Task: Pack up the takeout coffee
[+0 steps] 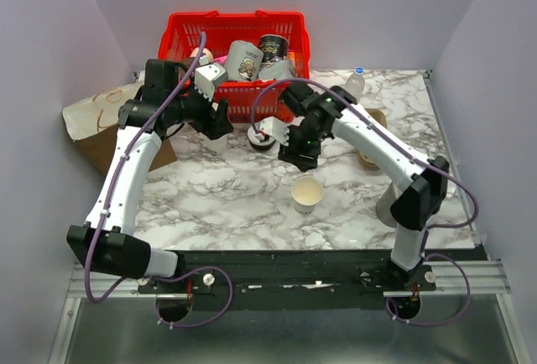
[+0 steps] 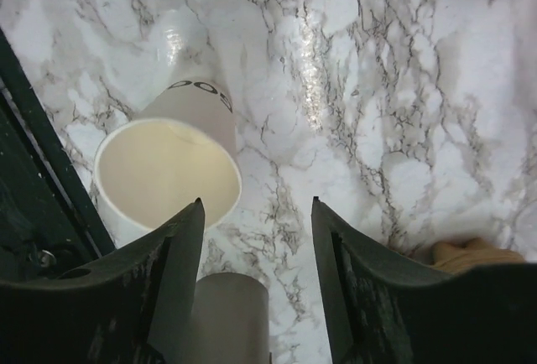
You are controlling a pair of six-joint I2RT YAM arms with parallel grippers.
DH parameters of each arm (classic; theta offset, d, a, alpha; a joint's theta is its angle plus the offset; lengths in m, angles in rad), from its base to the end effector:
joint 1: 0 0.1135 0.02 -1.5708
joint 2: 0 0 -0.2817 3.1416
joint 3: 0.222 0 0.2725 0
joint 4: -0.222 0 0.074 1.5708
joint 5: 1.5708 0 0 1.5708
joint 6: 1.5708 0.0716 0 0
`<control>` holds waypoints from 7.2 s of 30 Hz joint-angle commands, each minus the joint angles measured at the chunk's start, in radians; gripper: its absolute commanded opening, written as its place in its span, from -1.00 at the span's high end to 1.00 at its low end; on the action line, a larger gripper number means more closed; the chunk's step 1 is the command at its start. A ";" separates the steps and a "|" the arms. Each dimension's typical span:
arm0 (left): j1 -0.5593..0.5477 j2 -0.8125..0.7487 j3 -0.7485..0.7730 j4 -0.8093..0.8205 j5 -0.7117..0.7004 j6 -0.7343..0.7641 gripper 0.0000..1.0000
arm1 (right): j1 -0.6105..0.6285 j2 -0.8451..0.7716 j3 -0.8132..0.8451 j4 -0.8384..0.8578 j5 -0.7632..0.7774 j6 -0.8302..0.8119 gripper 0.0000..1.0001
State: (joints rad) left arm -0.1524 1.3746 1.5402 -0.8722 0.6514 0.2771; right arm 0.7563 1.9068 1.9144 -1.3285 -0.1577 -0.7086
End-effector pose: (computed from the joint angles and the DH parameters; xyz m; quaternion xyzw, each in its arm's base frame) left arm 0.3067 -0.0910 0.4078 0.3143 0.8120 -0.2653 0.4141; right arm 0.2934 0.2923 0.3012 -0.6687 0.7289 0.0811 0.1223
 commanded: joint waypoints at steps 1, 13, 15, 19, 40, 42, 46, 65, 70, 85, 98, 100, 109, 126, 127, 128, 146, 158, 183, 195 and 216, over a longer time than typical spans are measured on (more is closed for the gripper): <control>-0.051 -0.002 -0.005 0.021 -0.126 -0.012 -0.59 | -0.058 -0.205 -0.085 -0.088 -0.149 -0.092 -0.28; -0.309 0.285 0.101 -0.022 -0.268 0.071 -0.32 | -0.420 -0.735 -0.624 0.876 -0.201 0.285 -0.74; -0.319 0.342 0.135 -0.010 -0.289 0.059 -0.19 | -0.422 -0.746 -0.647 0.876 -0.181 0.337 -0.73; -0.329 0.478 0.222 0.024 -0.337 0.016 -0.06 | -0.425 -0.813 -0.750 0.902 -0.187 0.388 -0.68; -0.365 0.805 0.414 0.082 -0.418 -0.053 0.21 | -0.448 -0.766 -0.726 0.864 -0.210 0.402 -0.63; -0.369 0.810 0.414 0.081 -0.430 -0.046 0.21 | -0.449 -0.766 -0.727 0.864 -0.209 0.399 -0.63; -0.377 0.714 0.332 0.137 -0.453 -0.041 0.19 | -0.449 -0.778 -0.736 0.865 -0.207 0.391 -0.63; -0.404 0.612 0.077 0.381 -0.535 0.033 0.15 | -0.454 -0.755 -0.726 0.865 -0.236 0.394 -0.63; -0.404 0.632 0.090 0.388 -0.579 0.053 0.11 | -0.454 -0.755 -0.726 0.859 -0.247 0.394 -0.63; -0.406 0.670 0.098 0.349 -0.546 0.036 0.42 | -0.454 -0.724 -0.710 0.854 -0.253 0.380 -0.63; -0.404 0.678 0.110 0.332 -0.519 0.036 0.89 | -0.456 -0.723 -0.726 0.865 -0.247 0.380 -0.63; -0.404 0.678 0.110 0.332 -0.513 0.039 1.00 | -0.456 -0.720 -0.726 0.867 -0.247 0.379 -0.63; -0.403 0.583 0.143 0.299 -0.455 0.082 1.00 | -0.456 -0.723 -0.713 0.867 -0.243 0.379 -0.63; -0.401 0.615 0.210 0.208 -0.447 0.079 0.03 | -0.456 -0.701 -0.689 0.856 -0.283 0.379 -0.63; -0.401 0.626 0.218 0.214 -0.446 0.065 0.03 | -0.456 -0.704 -0.690 0.851 -0.276 0.374 -0.63; -0.401 0.645 0.227 0.229 -0.463 0.056 0.03 | -0.456 -0.706 -0.692 0.848 -0.278 0.373 -0.63; -0.395 0.810 0.350 0.179 -0.512 0.028 0.23 | -0.456 -0.693 -0.692 0.827 -0.286 0.363 -0.63; -0.395 0.695 0.261 0.238 -0.567 -0.007 0.21 | -0.456 -0.672 -0.680 0.827 -0.283 0.360 -0.63; -0.391 0.719 0.170 0.300 -0.515 -0.010 0.29 | -0.454 -0.632 -0.637 0.808 -0.290 0.357 -0.63; -0.391 0.712 0.196 0.280 -0.475 -0.030 0.59 | -0.456 -0.626 -0.634 0.808 -0.286 0.356 -0.63; -0.348 0.656 0.199 0.266 -0.309 -0.121 0.67 | -0.456 -0.611 -0.620 0.813 -0.296 0.368 -0.63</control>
State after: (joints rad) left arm -0.5121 2.0949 1.7081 -0.6044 0.2840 0.1932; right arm 0.3058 1.2850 1.2579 -0.5148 -0.4259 -0.3412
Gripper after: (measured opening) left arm 0.143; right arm 0.815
